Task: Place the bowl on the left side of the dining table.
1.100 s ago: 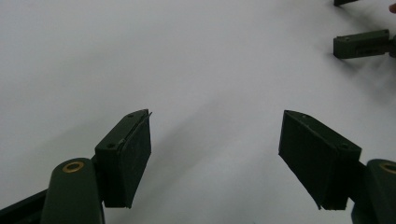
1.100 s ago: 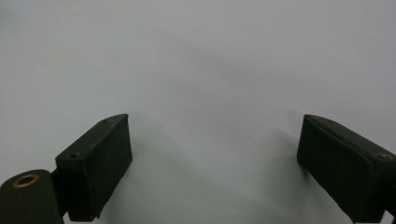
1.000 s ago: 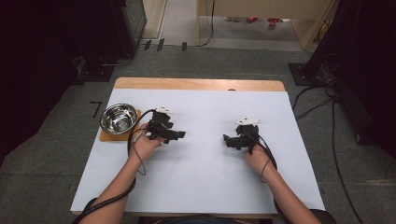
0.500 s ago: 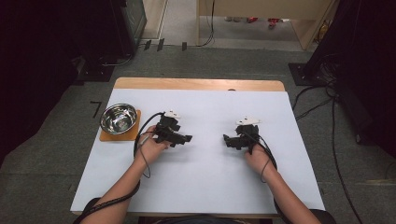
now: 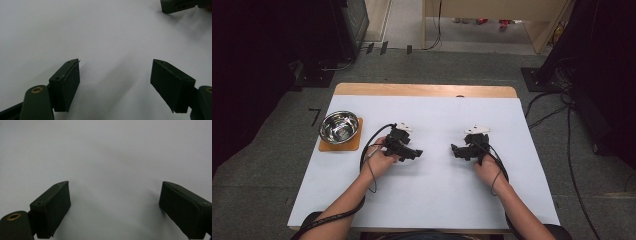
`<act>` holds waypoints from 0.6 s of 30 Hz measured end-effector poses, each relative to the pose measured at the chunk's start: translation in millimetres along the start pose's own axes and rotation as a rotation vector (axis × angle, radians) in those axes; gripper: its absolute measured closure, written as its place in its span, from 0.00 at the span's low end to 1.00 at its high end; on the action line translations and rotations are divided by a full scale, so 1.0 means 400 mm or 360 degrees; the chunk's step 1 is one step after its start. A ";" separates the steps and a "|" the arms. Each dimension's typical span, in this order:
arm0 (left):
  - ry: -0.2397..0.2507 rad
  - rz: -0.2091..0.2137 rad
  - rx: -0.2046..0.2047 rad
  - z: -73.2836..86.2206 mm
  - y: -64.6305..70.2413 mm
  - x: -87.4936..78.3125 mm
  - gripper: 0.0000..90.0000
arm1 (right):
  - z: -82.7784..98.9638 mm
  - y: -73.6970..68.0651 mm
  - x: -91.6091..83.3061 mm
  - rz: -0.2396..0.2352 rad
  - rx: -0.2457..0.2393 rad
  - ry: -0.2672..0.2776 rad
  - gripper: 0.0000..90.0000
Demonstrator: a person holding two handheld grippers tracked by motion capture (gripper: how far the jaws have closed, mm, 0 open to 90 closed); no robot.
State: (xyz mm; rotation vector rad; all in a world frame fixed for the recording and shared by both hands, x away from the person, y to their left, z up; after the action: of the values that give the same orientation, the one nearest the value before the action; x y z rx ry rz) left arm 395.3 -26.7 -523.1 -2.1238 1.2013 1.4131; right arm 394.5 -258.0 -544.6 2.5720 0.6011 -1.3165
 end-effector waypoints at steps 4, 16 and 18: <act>-0.0014 0.0006 0.0017 -0.001 0.009 0.009 0.27 | 0.000 0.000 0.000 0.0000 0.0000 0.0000 0.11; -0.0004 -0.0014 0.0104 0.003 0.029 0.026 0.15 | 0.000 0.000 0.000 0.0001 0.0000 0.0002 0.11; -0.0006 -0.0014 0.0118 0.003 0.032 0.029 0.13 | 0.000 0.000 0.000 0.0001 0.0000 0.0001 0.11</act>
State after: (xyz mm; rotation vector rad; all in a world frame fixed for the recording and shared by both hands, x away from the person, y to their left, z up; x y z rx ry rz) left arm 386.5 -38.8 -531.4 -2.0730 1.2218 1.3470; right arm 394.5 -258.0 -544.6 2.5720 0.6003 -1.3158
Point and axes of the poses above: each handheld gripper's, and its own axes: x roughly forward along the jaws, z roughly out of its underside, y roughly to its right, the point moved 6 cm from there along x, roughly forward along the jaws, and after that the axes turned 11 degrees about -y, right-handed, at the moved point
